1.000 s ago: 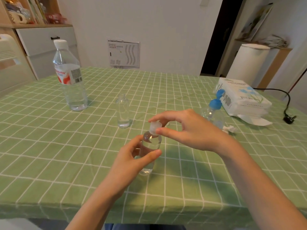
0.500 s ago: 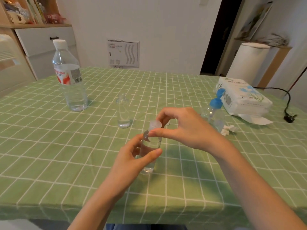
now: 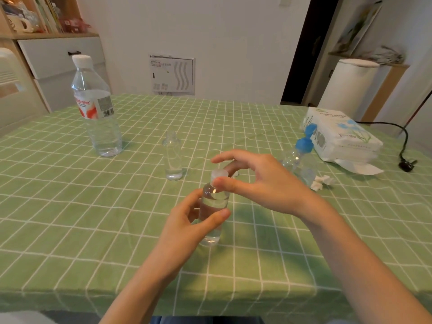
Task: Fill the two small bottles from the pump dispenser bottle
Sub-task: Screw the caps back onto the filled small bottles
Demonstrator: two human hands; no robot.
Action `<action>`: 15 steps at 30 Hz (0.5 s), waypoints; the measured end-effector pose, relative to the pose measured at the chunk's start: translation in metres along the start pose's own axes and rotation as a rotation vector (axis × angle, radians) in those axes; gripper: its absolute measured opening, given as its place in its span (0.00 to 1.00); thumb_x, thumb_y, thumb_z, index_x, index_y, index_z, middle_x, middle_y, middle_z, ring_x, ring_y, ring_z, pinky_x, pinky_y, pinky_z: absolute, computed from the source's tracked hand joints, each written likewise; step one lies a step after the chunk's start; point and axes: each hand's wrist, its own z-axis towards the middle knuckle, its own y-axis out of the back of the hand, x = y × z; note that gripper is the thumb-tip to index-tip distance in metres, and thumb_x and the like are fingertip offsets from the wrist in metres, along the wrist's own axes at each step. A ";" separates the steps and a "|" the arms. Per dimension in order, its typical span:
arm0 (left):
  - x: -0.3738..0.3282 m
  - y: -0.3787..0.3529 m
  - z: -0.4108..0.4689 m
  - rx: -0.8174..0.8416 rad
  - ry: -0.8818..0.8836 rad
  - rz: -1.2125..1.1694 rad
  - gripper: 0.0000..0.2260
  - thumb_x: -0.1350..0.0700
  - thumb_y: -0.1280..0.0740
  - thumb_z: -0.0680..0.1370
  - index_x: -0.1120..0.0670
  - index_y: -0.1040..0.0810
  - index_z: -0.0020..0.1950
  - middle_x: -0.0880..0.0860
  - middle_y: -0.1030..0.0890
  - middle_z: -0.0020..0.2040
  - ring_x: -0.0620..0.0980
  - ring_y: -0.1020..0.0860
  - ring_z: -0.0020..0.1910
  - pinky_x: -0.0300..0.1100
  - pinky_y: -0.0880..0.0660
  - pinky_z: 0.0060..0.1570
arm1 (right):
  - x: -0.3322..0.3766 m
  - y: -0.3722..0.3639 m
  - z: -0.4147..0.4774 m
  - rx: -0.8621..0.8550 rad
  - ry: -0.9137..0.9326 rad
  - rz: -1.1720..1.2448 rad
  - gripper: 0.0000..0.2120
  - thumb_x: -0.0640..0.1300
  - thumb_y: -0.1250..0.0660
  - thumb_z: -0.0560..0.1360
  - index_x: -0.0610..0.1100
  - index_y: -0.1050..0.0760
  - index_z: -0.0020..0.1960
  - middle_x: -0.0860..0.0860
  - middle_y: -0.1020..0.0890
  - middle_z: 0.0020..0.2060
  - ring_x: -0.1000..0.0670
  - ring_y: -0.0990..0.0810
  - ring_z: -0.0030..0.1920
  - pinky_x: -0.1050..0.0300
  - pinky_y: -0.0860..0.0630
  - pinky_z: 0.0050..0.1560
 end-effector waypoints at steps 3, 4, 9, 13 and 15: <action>-0.001 0.001 0.001 -0.007 -0.008 0.011 0.20 0.44 0.25 0.62 0.40 0.21 0.53 0.53 0.17 0.45 0.48 0.19 0.46 0.45 0.22 0.48 | -0.001 0.001 -0.001 0.006 0.042 0.022 0.13 0.53 0.30 0.72 0.53 0.21 0.55 0.57 0.17 0.46 0.65 0.22 0.50 0.75 0.31 0.53; -0.001 0.001 0.001 -0.008 -0.011 0.015 0.19 0.44 0.25 0.62 0.40 0.21 0.53 0.54 0.17 0.44 0.47 0.19 0.45 0.44 0.22 0.47 | 0.000 -0.001 0.000 -0.009 0.043 0.018 0.10 0.51 0.29 0.72 0.51 0.21 0.52 0.57 0.17 0.45 0.64 0.21 0.49 0.73 0.30 0.52; 0.001 0.001 0.000 -0.005 -0.015 0.007 0.19 0.43 0.26 0.63 0.39 0.21 0.53 0.53 0.17 0.44 0.48 0.19 0.45 0.47 0.22 0.49 | 0.001 -0.002 0.002 -0.025 -0.007 -0.005 0.16 0.60 0.31 0.68 0.53 0.25 0.50 0.58 0.17 0.43 0.64 0.22 0.50 0.73 0.31 0.51; -0.001 0.005 -0.001 -0.012 -0.022 0.017 0.20 0.42 0.27 0.63 0.39 0.21 0.54 0.53 0.16 0.45 0.49 0.18 0.47 0.47 0.22 0.50 | 0.002 -0.001 0.001 -0.010 0.047 0.055 0.12 0.52 0.30 0.72 0.55 0.22 0.55 0.56 0.16 0.46 0.65 0.21 0.51 0.74 0.31 0.54; -0.002 0.006 -0.001 -0.010 -0.026 0.029 0.20 0.42 0.27 0.62 0.39 0.21 0.53 0.52 0.16 0.45 0.48 0.18 0.46 0.45 0.22 0.48 | 0.003 -0.003 0.002 -0.041 0.065 0.053 0.07 0.49 0.28 0.71 0.49 0.20 0.48 0.56 0.16 0.44 0.63 0.20 0.47 0.72 0.29 0.52</action>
